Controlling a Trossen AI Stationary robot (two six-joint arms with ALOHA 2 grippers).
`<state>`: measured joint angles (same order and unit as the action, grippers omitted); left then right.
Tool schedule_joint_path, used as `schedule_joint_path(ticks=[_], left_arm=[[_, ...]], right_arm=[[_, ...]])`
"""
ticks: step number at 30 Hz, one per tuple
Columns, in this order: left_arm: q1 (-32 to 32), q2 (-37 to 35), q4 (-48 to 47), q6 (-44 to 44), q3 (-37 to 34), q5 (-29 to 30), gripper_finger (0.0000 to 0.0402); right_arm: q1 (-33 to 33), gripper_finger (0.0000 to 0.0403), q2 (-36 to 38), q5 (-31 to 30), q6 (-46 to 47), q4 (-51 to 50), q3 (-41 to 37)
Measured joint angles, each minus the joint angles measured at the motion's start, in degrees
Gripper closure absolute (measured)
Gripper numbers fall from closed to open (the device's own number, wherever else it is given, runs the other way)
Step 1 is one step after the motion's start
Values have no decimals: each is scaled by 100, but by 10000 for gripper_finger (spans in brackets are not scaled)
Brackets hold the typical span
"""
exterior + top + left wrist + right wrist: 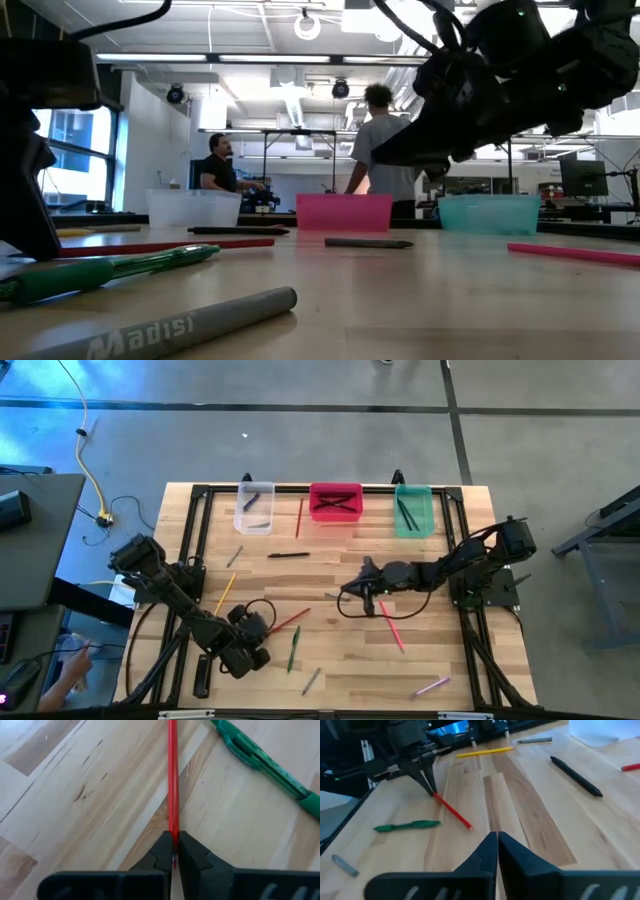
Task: Sort crayons/erasers/pens/pencils in bins
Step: Put the red pencil into the blue bin
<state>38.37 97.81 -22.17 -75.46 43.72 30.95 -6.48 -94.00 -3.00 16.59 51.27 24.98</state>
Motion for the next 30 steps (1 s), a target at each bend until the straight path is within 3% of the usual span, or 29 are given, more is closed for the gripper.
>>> schedule_joint_path(ticks=[13, 18, 30], left_arm=[[0, 387, 327, 168, 22, 384, 401], [7, 423, 378, 306, 22, 445, 401], [7, 425, 413, 413, 13, 445, 401]], right_arm=[[-253, 257, -72, 342, -993, -1735, 1179], [-255, 250, -642, 767, -1381, -1999, 1627], [-240, 249, -1934, 786, -2427, -3537, 3207]])
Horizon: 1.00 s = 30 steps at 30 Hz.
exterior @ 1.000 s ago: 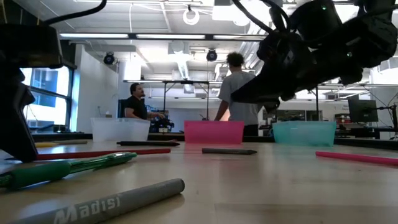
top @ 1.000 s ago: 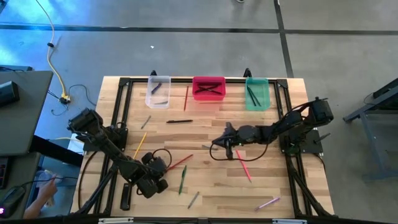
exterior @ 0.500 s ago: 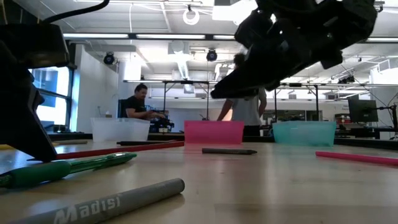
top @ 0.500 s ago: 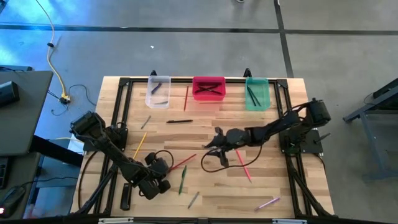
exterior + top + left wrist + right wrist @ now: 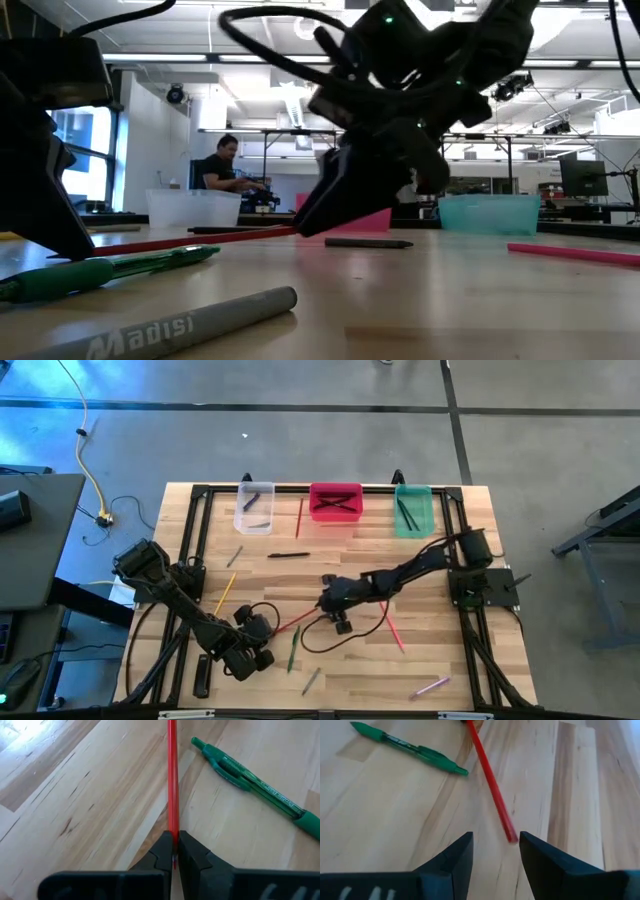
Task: Sort crayons/erasers/pens/pencils in bins
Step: Put the red pencil into the blue bin
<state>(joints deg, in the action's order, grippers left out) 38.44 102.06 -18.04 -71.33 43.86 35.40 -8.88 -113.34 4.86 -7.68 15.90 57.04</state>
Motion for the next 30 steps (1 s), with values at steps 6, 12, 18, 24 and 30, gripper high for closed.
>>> schedule_joint_path(ticks=[6, 12, 18, 24, 30], left_arm=[[0, 2, 11, 63, -2, 19, 401], [0, 4, 19, 107, -3, 23, 401], [-5, 7, 24, 149, -4, 37, 401], [-11, 11, 27, 195, -4, 68, 401], [-16, -70, 39, 321, -11, 36, 377]], right_arm=[[3, 249, -254, 9, -345, -150, 288], [72, 273, -293, 9, -395, -117, 301], [75, 336, -295, 9, -443, -101, 301], [73, 394, -295, 40, -634, -143, 299], [72, 388, -295, 38, -611, -159, 299]])
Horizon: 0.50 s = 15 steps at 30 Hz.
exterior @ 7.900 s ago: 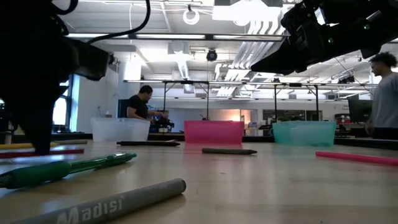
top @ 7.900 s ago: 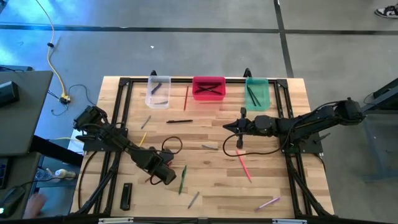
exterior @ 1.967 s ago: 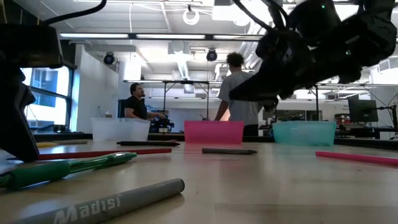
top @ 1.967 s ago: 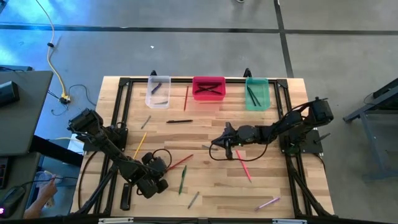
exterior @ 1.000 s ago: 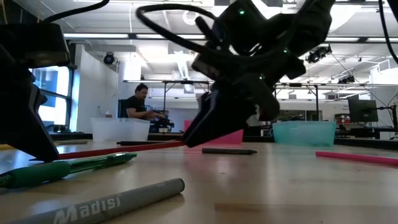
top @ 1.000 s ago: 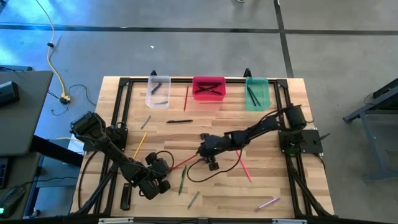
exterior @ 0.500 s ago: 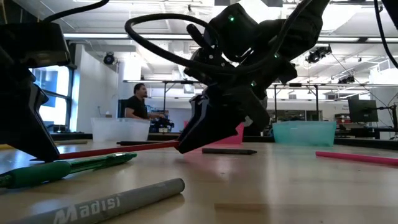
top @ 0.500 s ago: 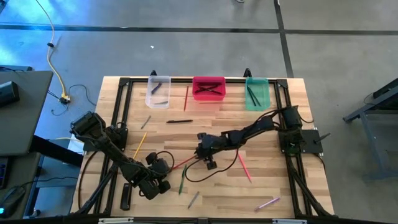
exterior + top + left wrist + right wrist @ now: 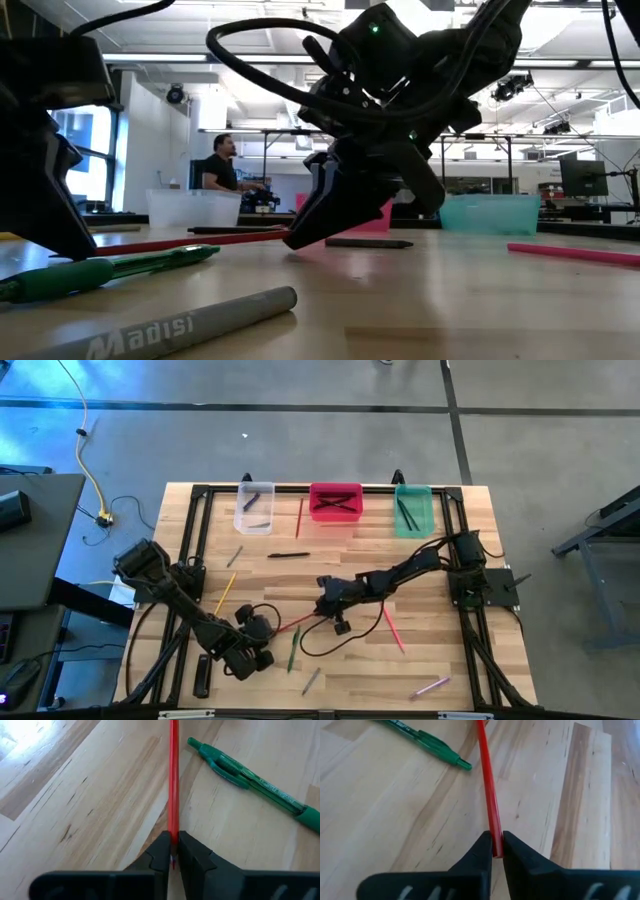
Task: Sort crayons/erasers/pens/pencils in bins
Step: Put the red pencil into the blue bin
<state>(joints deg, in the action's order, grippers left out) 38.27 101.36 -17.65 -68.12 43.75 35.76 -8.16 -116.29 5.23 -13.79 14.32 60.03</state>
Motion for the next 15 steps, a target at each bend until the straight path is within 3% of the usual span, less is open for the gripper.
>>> schedule_joint_path(ticks=[5, 9, 15], left_arm=[[-11, -432, -452, 103, 28, -294, 322], [-84, -937, -869, 336, 85, -188, 283], [-218, -1584, -1071, 1151, 87, 401, 281]], right_arm=[[4, 387, 0, -40, 42, -77, 0], [7, 387, 0, -52, 42, -96, 0], [7, 387, 0, -48, 342, -119, 0]])
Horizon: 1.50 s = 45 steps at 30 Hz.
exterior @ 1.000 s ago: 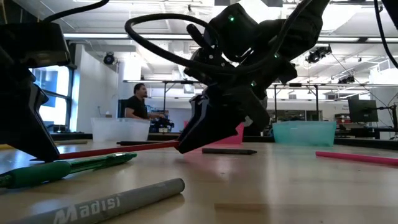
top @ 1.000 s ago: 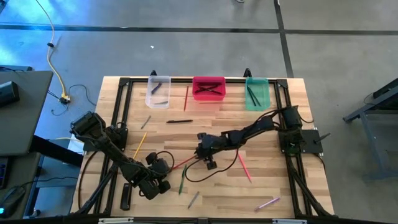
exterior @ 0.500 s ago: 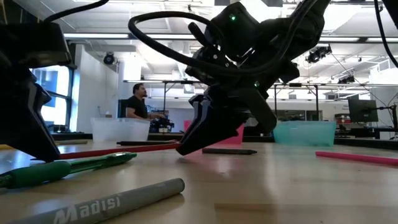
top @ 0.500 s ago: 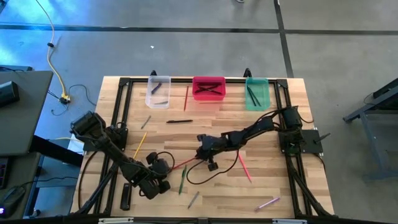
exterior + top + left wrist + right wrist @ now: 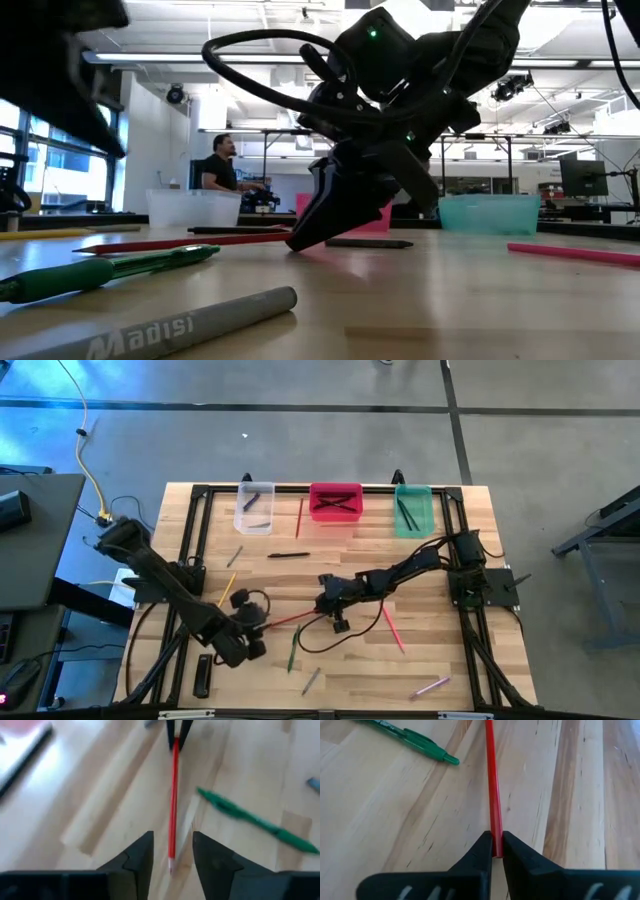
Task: Sort crayons/erasers/pens/pencils in bins
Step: Put the red pencil into the blue bin
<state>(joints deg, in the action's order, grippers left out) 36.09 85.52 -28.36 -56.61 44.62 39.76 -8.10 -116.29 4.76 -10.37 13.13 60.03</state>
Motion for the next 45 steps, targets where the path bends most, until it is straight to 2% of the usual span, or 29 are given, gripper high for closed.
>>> schedule_joint_path(ticks=[5, 9, 14, 18, 25, 31, 35, 41, 45], left_arm=[[-210, -326, 291, 858, -131, 329, 338], [-362, -680, 1622, 1305, -879, 333, 393], [-601, -1115, 3931, 1994, -2012, 428, 393], [-1060, -1243, 5677, 2785, -2712, 406, 399], [-2147, -1240, 8170, 3924, -3513, -468, 401], [-3030, -1240, 9190, 4439, -3757, -1119, 401], [-3397, -1240, 9622, 4616, -3837, -1392, 401], [-3516, -1240, 9755, 4635, -3838, -1767, 401], [-3485, -1240, 9765, 4637, -3838, -1797, 401]], right_arm=[[-7, 387, 37, 3, 194, -119, 0], [-21, 387, 265, -139, 287, -463, -4], [-31, 387, 724, -632, 380, -1270, -4], [-31, 387, 1113, -1000, 603, -1967, -4], [-28, 387, 1947, -1827, 1306, -3227, -4], [7, 387, 2841, -2654, 2386, -4475, -4], [82, 387, 3473, -3214, 3322, -5397, -4], [398, 387, 4179, -3920, 4906, -7007, -4], [854, 387, 4353, -4035, 5765, -7688, -4]])
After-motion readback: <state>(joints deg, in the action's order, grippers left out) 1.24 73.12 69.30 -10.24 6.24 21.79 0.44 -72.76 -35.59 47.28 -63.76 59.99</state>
